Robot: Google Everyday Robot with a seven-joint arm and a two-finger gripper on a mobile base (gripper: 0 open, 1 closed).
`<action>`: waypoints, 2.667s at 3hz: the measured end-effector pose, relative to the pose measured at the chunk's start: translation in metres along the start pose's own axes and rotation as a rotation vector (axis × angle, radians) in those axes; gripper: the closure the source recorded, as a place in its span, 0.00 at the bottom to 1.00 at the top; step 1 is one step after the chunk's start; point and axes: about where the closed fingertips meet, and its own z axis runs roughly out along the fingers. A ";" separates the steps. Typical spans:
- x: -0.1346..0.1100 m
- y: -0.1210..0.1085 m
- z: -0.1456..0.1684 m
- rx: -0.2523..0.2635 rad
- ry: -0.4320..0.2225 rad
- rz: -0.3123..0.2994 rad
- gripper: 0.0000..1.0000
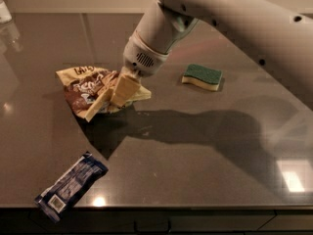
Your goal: Move brown chip bag near rxbar blueberry
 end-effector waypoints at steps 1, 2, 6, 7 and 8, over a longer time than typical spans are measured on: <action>0.012 0.029 -0.009 -0.007 0.023 -0.031 1.00; 0.023 0.055 -0.016 0.002 0.035 -0.064 1.00; 0.030 0.091 -0.016 -0.016 0.022 -0.099 0.13; 0.028 0.093 -0.017 -0.013 0.023 -0.103 0.00; 0.028 0.093 -0.017 -0.013 0.023 -0.103 0.00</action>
Offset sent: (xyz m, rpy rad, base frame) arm -0.0878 -0.0408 0.0056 -0.0450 -0.0632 0.0794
